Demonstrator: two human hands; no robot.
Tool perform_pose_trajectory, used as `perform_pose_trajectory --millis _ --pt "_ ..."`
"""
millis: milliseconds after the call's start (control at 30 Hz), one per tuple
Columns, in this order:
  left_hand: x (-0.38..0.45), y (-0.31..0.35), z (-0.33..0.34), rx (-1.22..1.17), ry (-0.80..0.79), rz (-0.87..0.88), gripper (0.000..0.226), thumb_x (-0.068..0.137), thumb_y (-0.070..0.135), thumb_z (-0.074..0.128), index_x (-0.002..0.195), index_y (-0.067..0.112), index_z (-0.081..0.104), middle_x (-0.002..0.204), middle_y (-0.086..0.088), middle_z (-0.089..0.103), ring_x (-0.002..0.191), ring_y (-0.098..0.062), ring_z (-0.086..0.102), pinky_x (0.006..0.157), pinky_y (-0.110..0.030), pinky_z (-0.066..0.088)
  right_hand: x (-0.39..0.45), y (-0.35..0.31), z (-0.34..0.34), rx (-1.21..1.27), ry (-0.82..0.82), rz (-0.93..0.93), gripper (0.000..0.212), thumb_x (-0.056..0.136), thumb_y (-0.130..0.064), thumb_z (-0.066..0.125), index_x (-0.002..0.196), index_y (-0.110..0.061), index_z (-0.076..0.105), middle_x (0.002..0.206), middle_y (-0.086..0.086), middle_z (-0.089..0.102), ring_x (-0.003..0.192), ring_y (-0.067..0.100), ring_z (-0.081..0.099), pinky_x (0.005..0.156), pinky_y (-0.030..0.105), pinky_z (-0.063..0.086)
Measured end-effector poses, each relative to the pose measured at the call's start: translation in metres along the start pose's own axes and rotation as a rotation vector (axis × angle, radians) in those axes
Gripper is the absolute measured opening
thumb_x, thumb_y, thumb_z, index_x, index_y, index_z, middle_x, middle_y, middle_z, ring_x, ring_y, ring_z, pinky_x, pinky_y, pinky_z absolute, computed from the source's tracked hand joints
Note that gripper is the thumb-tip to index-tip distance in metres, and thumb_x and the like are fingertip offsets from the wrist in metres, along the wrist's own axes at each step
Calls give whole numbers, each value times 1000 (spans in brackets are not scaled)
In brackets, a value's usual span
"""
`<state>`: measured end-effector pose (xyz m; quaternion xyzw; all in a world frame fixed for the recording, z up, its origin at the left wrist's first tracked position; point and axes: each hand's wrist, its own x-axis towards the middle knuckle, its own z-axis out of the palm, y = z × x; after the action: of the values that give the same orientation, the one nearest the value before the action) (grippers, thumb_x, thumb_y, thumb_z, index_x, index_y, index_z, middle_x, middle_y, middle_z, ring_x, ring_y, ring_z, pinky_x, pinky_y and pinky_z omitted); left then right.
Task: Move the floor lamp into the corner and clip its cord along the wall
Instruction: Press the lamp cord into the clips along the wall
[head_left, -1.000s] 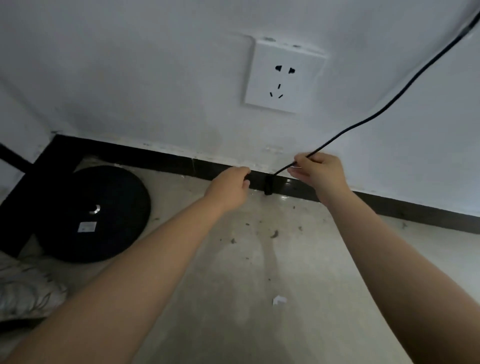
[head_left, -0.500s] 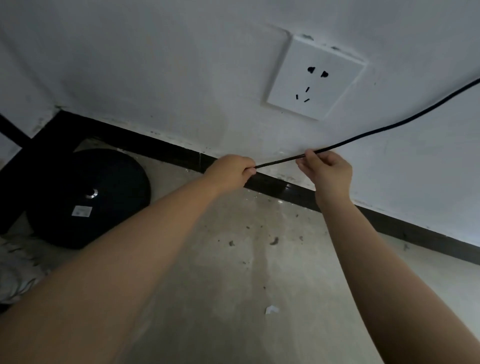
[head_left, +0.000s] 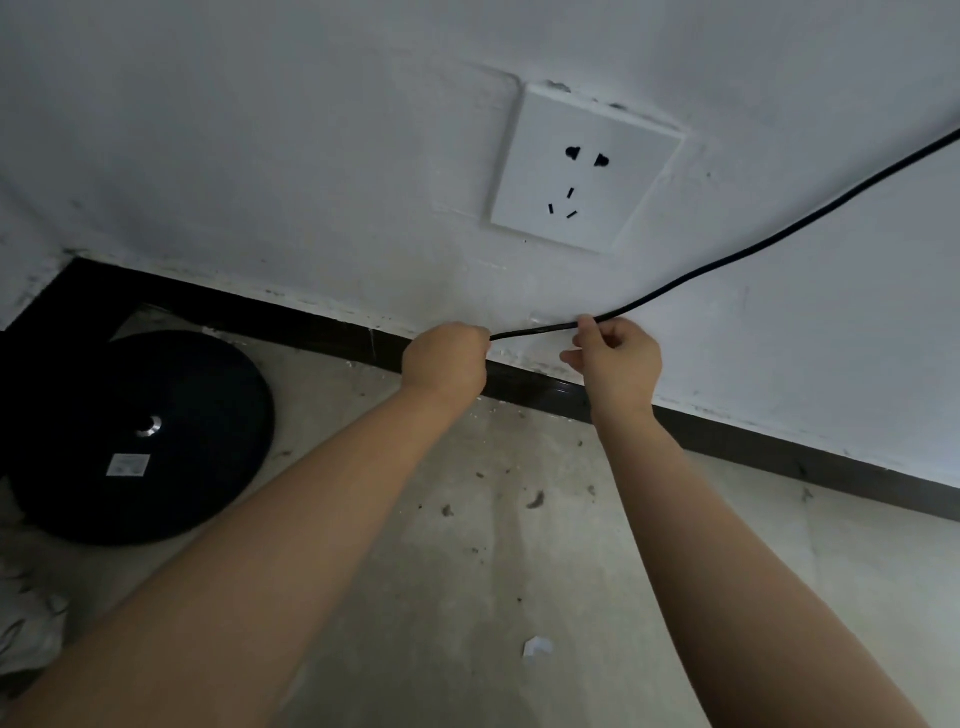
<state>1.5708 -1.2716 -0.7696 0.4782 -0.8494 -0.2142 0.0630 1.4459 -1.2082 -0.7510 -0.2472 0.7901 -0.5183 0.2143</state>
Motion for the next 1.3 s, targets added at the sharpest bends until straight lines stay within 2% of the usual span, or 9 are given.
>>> perform_pose_trajectory --millis 100,200,367,467,600,767,1000,1067,1300 --pt "-1 4 0 -43 -72 -38 19 92 -1 44 95 -1 63 75 -13 59 80 -31 57 62 -33 42 0 -2 1 -73 11 -40 21 90 -18 52 71 -9 53 56 -8 53 55 10 61 51 12 44" --pt "5 7 -2 -99 -154 -110 21 95 4 44 101 -1 63 98 -20 64 95 -34 60 79 -38 50 0 -3 -1 -103 9 -61 21 91 -19 52 73 -8 54 55 -9 52 59 14 61 51 14 40" --pt "3 6 0 -188 -104 -125 24 95 9 43 92 -2 64 92 -22 64 89 -35 59 67 -34 46 -2 -2 3 68 -71 97 23 93 -17 48 77 -4 58 69 4 60 62 20 63 65 28 53" --pt "-2 1 -2 -232 3 -63 26 94 11 45 83 -3 63 87 -24 66 81 -37 59 62 -34 45 -2 -4 1 269 -182 263 27 92 -16 50 69 -8 59 68 3 60 61 14 62 56 20 55" --pt "-9 -4 -1 -206 133 40 26 92 9 48 76 -4 63 77 -25 65 74 -37 58 56 -32 38 -1 -6 2 296 -152 268 29 90 -12 53 61 -11 57 64 4 59 57 12 60 46 14 56" --pt "-15 -6 3 -177 292 127 18 84 -3 57 67 -7 64 65 -27 65 62 -36 60 52 -34 44 -8 0 14 269 -44 158 20 91 -9 51 73 -4 56 61 3 57 58 11 59 57 19 56" --pt "-5 -3 14 -188 159 -22 28 93 13 48 73 -2 62 80 -24 66 77 -36 59 56 -31 33 -6 2 7 302 -122 165 31 91 -8 51 61 -14 54 64 3 58 54 13 60 45 12 55" --pt "-1 0 10 -179 149 -49 30 94 14 47 75 -2 63 82 -24 66 78 -37 59 59 -34 41 -6 1 6 278 -118 178 31 91 -10 51 61 -14 54 65 2 58 54 13 59 45 13 55" --pt "4 5 -5 -36 428 11 16 86 17 60 91 5 68 92 -14 70 97 -32 55 85 -39 35 -3 5 1 236 -111 231 22 93 -17 47 74 -10 55 68 2 58 57 13 59 48 17 54"
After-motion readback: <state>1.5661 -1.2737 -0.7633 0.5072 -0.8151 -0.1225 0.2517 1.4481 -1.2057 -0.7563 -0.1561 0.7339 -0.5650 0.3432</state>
